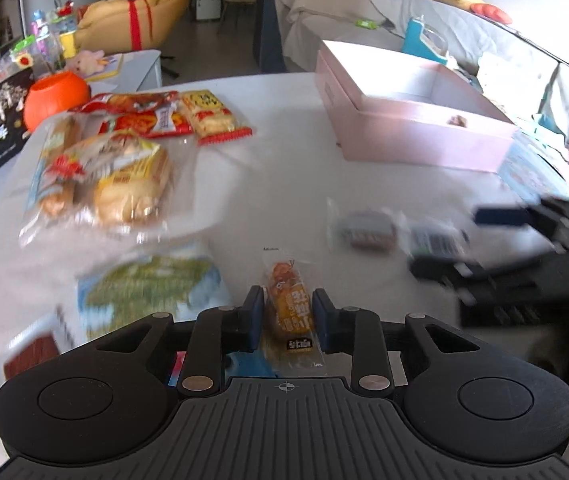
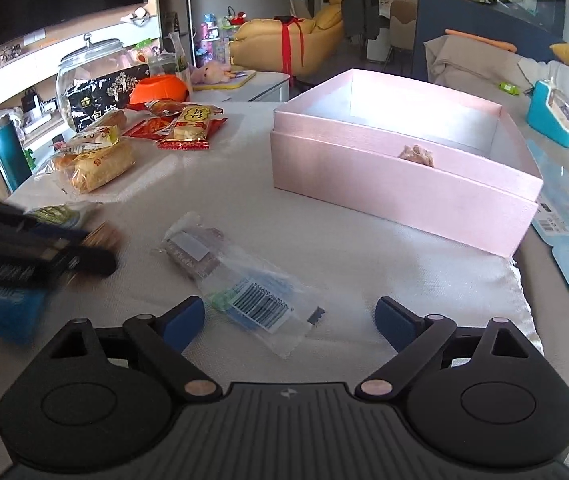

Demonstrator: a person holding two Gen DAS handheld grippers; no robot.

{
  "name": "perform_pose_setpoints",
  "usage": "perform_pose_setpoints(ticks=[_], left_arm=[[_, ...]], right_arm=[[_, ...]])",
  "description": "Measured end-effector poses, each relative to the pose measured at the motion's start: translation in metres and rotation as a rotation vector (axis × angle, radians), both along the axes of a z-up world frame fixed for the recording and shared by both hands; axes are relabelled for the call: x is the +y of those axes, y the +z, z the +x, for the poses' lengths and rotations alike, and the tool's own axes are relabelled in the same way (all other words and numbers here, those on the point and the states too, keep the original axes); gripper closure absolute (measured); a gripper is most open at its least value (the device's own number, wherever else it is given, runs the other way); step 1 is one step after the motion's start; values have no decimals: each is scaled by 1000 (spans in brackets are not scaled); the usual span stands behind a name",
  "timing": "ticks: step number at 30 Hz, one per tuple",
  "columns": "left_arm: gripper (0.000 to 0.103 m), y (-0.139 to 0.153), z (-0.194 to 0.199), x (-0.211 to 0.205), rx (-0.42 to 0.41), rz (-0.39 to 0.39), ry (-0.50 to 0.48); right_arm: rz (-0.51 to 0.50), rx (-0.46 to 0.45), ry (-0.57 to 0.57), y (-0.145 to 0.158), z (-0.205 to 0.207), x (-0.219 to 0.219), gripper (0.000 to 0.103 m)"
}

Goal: Organize snacks
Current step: 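Grasp the clear wrapped cookie packet with the right tool while left holds its snack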

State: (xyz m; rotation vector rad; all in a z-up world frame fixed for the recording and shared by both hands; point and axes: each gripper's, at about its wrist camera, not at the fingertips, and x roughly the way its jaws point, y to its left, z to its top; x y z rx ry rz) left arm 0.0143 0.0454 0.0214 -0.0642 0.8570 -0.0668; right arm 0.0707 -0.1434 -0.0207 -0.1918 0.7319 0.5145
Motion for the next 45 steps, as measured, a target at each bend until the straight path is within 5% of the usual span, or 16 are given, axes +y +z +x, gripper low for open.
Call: perform_pose_setpoints(ticks=[5, 11, 17, 19, 24, 29, 34, 37, 39, 45], left_arm=[[72, 1, -17, 4, 5, -77, 12], [72, 1, -19, 8, 1, -101, 17], [72, 0, -20, 9, -4, -113, 16], [72, 0, -21, 10, -7, -120, 17], [72, -1, -21, 10, -11, -124, 21], [72, -2, -22, 9, -18, -118, 23], [72, -2, -23, 8, -22, -111, 21], [72, -2, -24, 7, -26, -107, 17], [72, -2, -24, 8, -26, -110, 20], [74, 0, -16, 0, -13, -84, -8]], right_arm=[[-54, -52, -4, 4, 10, 18, 11], [102, 126, 140, 17, 14, 35, 25], [-19, -64, 146, 28, 16, 58, 29], [-26, -63, 160, 26, 28, 55, 29], [162, 220, 99, 16, 62, 19, 27], [233, 301, 172, 16, 40, 16, 23], [91, 161, 121, 16, 32, 44, 25], [5, 95, 102, 12, 33, 55, 43], [-27, 75, 137, 15, 26, 60, 67], [18, 32, 136, 39, 8, 26, 67]])
